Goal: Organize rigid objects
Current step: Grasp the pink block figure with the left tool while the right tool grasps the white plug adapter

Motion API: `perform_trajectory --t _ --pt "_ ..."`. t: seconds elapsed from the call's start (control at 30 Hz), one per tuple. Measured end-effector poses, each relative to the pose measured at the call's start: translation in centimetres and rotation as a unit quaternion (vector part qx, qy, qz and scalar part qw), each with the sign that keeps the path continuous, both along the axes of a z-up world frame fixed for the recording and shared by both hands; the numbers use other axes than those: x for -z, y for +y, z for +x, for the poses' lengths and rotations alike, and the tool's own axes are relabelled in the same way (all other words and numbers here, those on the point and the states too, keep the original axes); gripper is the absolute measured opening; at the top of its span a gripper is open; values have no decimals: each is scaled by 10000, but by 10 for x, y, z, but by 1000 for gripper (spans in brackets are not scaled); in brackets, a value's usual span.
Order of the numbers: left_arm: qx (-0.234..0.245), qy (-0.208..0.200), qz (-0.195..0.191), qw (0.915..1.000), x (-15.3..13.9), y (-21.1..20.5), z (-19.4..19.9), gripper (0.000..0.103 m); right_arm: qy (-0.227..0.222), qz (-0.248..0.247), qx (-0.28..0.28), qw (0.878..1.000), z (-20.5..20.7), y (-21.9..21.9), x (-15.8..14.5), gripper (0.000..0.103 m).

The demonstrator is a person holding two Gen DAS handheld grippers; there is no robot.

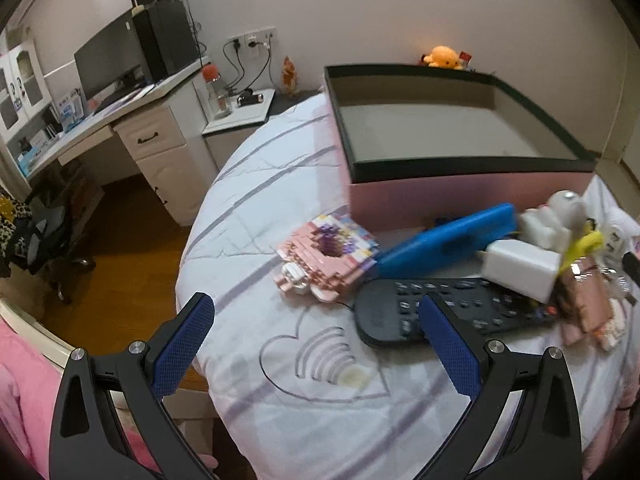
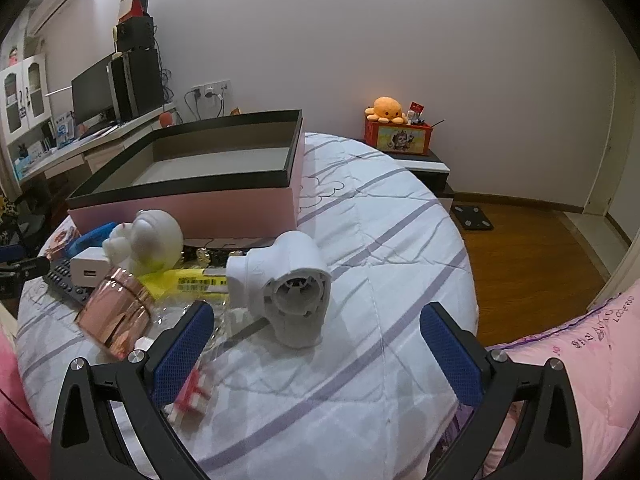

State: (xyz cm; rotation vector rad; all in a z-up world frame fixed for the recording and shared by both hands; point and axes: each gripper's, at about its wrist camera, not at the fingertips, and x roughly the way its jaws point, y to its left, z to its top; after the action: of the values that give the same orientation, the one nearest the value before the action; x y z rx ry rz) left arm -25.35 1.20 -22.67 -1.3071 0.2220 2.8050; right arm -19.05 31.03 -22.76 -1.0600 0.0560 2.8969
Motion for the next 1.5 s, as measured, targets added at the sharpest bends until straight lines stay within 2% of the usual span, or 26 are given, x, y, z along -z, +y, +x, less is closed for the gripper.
perform_trajectory --t 0.13,0.33,0.4,0.53,0.7,0.77,0.9,1.0,1.1,1.27,1.37,1.47,1.5 --pt "-180 -46 178 9997 4 -12 -14 103 -50 -14 -22 10000 -9 1 2 103" --pt "-237 -78 138 9996 11 -12 -38 103 -94 16 -38 9999 -16 0 3 103" --pt "-240 -60 246 9994 13 -14 -42 103 -121 44 -20 9999 -19 1 4 103" --pt "-341 -264 5 9991 24 -14 -55 103 -177 6 -19 9998 -25 4 7 103" --pt "-297 -295 318 9986 30 -24 -57 103 -225 40 -27 9997 -31 3 8 103" --pt "-153 -166 331 9992 30 -24 -54 99 -246 55 -25 9997 -32 3 9 103" --pt "130 -7 350 9993 28 -18 -44 79 -259 35 -58 9996 -34 5 10 103" --pt "289 77 345 9990 25 -11 -36 70 -235 28 -104 9997 -35 5 11 103" --pt "297 114 381 9988 25 -13 -32 70 -191 31 -169 9997 -35 8 12 103" --pt "221 136 607 9978 29 -20 -36 81 -312 -175 -148 9993 -43 14 20 103" --pt "273 75 615 9977 30 -19 -39 87 -335 -203 -171 9991 -44 13 20 103" --pt "289 115 648 9974 30 -19 -39 85 -330 -150 -174 9992 -45 11 19 103" --pt "270 162 632 9975 30 -19 -37 78 -303 -143 -193 9993 -45 11 18 102"
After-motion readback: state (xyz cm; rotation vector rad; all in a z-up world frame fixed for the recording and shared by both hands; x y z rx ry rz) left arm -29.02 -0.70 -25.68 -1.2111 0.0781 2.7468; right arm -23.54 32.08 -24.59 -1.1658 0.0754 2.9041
